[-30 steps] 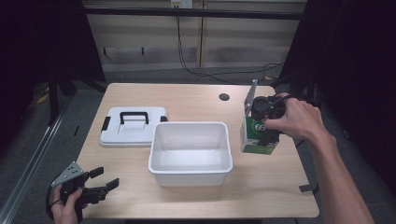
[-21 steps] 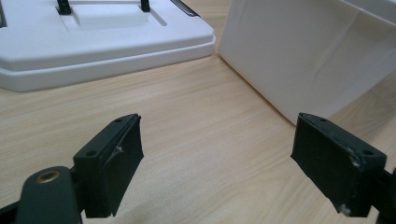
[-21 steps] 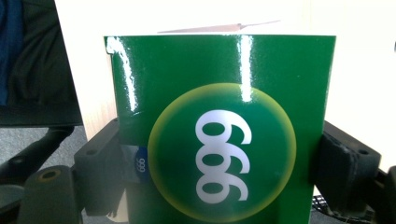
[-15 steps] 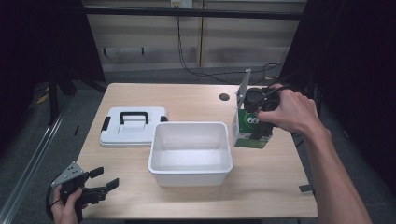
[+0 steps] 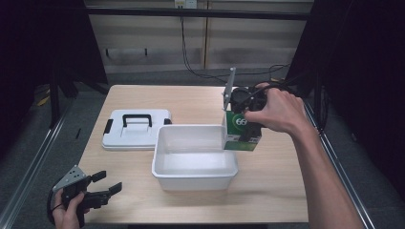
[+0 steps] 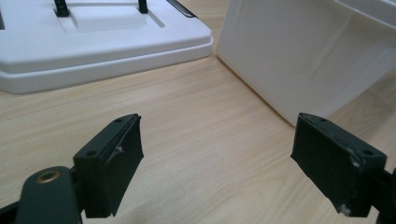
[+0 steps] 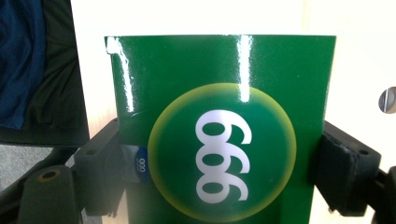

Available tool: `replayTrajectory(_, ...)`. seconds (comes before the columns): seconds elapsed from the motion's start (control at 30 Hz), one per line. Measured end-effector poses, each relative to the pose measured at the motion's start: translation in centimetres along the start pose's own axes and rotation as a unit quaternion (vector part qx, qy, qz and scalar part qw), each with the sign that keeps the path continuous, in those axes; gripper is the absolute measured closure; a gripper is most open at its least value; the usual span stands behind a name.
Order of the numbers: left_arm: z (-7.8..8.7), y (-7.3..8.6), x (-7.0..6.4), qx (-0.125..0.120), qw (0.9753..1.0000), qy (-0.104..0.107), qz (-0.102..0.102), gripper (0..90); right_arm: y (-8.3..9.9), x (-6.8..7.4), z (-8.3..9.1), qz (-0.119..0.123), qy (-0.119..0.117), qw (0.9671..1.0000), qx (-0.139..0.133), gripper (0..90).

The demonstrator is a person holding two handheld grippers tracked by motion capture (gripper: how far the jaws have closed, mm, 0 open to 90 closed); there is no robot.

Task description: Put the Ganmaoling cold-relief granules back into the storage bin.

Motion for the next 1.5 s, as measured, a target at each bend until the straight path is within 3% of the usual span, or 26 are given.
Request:
replayTrajectory(0.27,0.0,-0.1,0.0,-0.003,1.0000,0.000,0.002,15.9,-2.1,-0.3,-1.3,0.010,-0.009,0.9999,0.004,16.0)
replayTrajectory(0.6,0.0,-0.1,0.0,-0.003,1.0000,0.000,0.004,15.9,-3.5,0.1,-3.0,0.021,-0.021,0.9995,0.014,16.0)
replayTrajectory(1.07,0.0,-0.1,0.0,-0.001,1.0000,0.004,0.001,15.9,-4.2,-0.2,-5.8,0.030,-0.026,0.9989,0.022,15.9)
replayTrajectory(1.5,0.0,0.0,-0.1,-0.001,1.0000,0.003,0.003,15.9,-3.2,-0.5,-8.6,0.031,-0.037,0.9983,0.031,15.8)
Point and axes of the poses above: each handheld gripper's, and its own axes: z roughly backward along the jaws, y roughly out of its underside, x roughly to its left, the point moved 8 cm from there along -z, roughly forward along the jaws, and after that the axes turned 14 degrees about -x, right-handed, at the moved point
